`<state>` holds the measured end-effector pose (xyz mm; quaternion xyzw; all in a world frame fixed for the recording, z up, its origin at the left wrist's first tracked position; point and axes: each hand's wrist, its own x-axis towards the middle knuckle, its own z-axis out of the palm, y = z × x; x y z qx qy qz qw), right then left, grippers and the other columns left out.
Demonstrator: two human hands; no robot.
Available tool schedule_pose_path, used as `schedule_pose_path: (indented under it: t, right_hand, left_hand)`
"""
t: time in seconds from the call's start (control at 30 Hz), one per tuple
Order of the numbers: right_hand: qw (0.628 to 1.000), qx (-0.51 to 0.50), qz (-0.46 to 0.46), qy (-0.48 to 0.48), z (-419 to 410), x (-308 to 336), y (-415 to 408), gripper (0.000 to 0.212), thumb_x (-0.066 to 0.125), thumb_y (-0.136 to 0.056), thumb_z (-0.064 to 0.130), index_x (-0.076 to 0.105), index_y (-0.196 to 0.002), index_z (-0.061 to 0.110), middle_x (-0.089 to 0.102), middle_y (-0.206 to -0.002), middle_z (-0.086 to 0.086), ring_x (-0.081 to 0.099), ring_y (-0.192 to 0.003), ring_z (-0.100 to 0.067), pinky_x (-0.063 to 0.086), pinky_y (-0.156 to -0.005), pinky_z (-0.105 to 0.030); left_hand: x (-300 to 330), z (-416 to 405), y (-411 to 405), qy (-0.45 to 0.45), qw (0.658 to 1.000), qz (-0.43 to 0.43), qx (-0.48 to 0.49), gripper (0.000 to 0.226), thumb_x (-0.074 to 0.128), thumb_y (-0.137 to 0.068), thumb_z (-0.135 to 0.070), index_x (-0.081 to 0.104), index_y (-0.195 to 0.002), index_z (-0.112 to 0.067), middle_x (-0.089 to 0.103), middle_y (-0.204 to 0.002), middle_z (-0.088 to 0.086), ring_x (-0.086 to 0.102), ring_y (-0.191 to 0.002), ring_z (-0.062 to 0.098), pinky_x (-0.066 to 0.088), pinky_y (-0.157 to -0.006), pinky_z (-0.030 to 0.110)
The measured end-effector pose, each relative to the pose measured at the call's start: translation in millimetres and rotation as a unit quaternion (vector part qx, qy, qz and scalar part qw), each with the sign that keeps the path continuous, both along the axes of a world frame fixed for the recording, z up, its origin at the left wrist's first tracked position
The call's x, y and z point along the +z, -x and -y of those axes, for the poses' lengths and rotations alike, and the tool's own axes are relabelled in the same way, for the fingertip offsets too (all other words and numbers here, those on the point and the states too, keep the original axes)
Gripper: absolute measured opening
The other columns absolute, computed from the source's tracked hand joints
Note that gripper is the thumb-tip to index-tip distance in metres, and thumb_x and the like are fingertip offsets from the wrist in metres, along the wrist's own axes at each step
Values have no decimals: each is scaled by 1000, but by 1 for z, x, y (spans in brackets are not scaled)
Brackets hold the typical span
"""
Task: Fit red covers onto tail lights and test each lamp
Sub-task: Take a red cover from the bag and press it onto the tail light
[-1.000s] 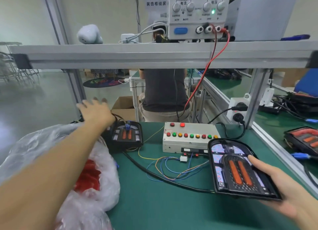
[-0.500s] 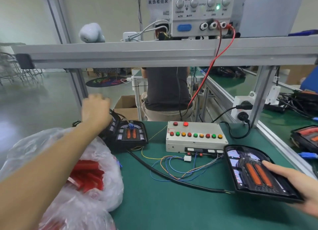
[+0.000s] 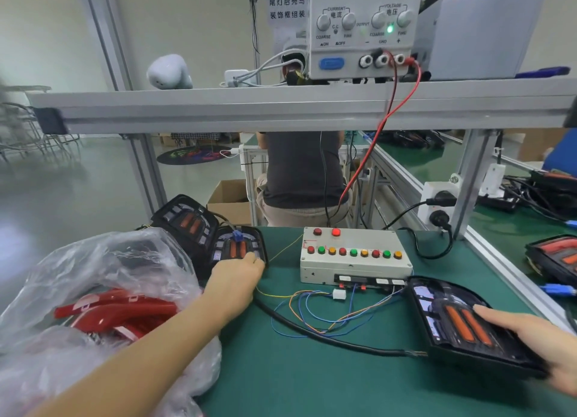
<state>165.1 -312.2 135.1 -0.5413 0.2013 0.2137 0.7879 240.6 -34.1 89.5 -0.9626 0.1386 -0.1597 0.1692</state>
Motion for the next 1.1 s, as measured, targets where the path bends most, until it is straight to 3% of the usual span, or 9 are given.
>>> schedule_pose_path:
  t: [0.03, 0.13, 0.23, 0.37, 0.47, 0.63, 0.77, 0.93, 1.1]
  right_hand:
    - [990, 84, -1, 110, 67, -12, 15, 38, 62, -89, 26, 72, -92, -11, 69, -90, -34, 66, -51, -33, 55, -79, -51]
    - [976, -31, 23, 216, 121, -47, 10, 37, 61, -91, 27, 71, -92, -8, 71, -81, -30, 65, -46, -32, 57, -51, -39]
    - [948, 8, 18, 317, 130, -57, -2, 37, 63, -89, 31, 74, -90, -4, 72, -85, -29, 69, -56, -36, 56, -66, -40]
    - [882, -19, 55, 468, 146, -67, -17, 35, 69, -85, 40, 74, -93, 7, 74, -96, -10, 71, -83, -32, 51, -84, -41]
    - [835, -7, 63, 547, 160, -88, -35, 51, 73, -79, 48, 68, -112, 8, 64, -117, -4, 61, -110, -29, 44, -100, -42]
    - [905, -25, 28, 423, 178, -104, -31, 43, 84, -52, 33, 77, -85, 5, 75, -85, -16, 72, -80, -38, 48, -96, -48]
    - [919, -61, 106, 374, 158, -76, -14, 13, 66, -86, 10, 73, -97, 7, 76, -83, -14, 73, -67, -28, 52, -90, -53]
    - [938, -64, 221, 260, 79, -7, -13, 12, 58, -91, 4, 70, -88, 3, 75, -74, -7, 67, -54, -13, 52, -47, -17]
    - [956, 50, 215, 192, -52, 12, -56, 14, 55, -93, 1, 62, -81, 3, 67, -66, -10, 62, -50, -15, 46, -46, -16]
  left_hand:
    - [2, -2, 2, 18, 1000, 1, 19, 31, 67, -67, 0, 61, -94, -11, 59, -96, 7, 66, -75, 27, 45, -49, 30]
    - [1, -5, 5, -17, 1000, 19, 10, 34, 69, -63, 2, 61, -95, -7, 57, -95, 11, 62, -78, 30, 44, -55, 33]
    - [15, -4, 6, -24, 994, 98, -35, 39, 73, -35, 1, 59, -69, -9, 57, -71, 10, 56, -64, 31, 42, -55, 32]
    - [34, -23, -7, -48, 996, 78, 23, 47, 64, -64, -28, 61, -110, -18, 57, -114, 5, 46, -114, 29, 29, -96, 45]
    - [61, -51, -19, 26, 982, 126, 138, 50, 51, -77, -49, 57, -120, -23, 52, -129, 2, 36, -127, 25, 22, -105, 46]
    - [98, -112, -43, 279, 901, 61, 326, 47, 56, -86, -46, 56, -109, -6, 58, -115, 18, 54, -102, 36, 45, -84, 42]
    - [81, -127, -48, 559, 763, -60, 318, 24, 58, -89, -20, 54, -74, -1, 53, -65, 14, 51, -54, 28, 41, -49, 27]
    - [76, -127, -49, 663, 681, -55, 307, 18, 52, -93, -14, 52, -76, -6, 56, -77, 15, 50, -41, 22, 43, -35, 21]
    - [81, -117, -36, 739, 602, -63, 296, 25, 44, -99, -11, 54, -77, -6, 58, -72, 19, 54, -28, 20, 47, -32, 26]
